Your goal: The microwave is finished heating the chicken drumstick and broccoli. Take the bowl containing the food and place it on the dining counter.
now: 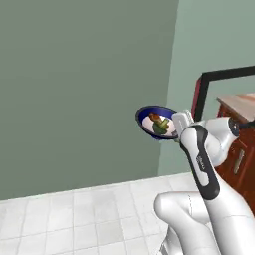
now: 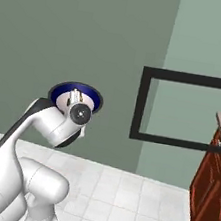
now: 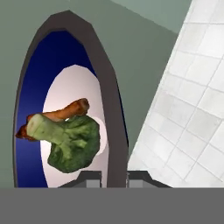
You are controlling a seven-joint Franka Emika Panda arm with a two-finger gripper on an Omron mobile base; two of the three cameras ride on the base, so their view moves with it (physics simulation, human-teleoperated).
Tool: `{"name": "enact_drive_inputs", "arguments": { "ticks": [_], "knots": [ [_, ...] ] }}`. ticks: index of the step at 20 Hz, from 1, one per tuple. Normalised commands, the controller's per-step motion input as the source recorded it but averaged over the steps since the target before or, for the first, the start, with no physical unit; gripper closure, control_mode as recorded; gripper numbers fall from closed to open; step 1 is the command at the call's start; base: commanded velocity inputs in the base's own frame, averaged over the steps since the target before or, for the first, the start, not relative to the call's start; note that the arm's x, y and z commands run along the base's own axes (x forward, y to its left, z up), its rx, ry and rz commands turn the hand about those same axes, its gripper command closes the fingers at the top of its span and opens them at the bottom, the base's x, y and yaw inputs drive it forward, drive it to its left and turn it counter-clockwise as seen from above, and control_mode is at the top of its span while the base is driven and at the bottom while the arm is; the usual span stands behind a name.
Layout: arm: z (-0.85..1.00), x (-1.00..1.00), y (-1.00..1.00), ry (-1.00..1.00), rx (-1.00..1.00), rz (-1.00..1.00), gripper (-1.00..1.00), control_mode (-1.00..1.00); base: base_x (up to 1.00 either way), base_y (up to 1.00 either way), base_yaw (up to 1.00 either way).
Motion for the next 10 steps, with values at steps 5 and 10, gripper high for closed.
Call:
{"name": "enact_drive_inputs", "arguments": {
  "ticks": [5, 10],
  "knots": [
    [0.00, 0.00, 0.00, 0.00, 0.00, 0.00, 1.00, 1.00, -0.43, -0.01, 1.00],
    [0.00, 0.00, 0.00, 0.00, 0.00, 0.00, 1.00, 1.00, -0.32, 0.00, 1.00]
  ]
}}
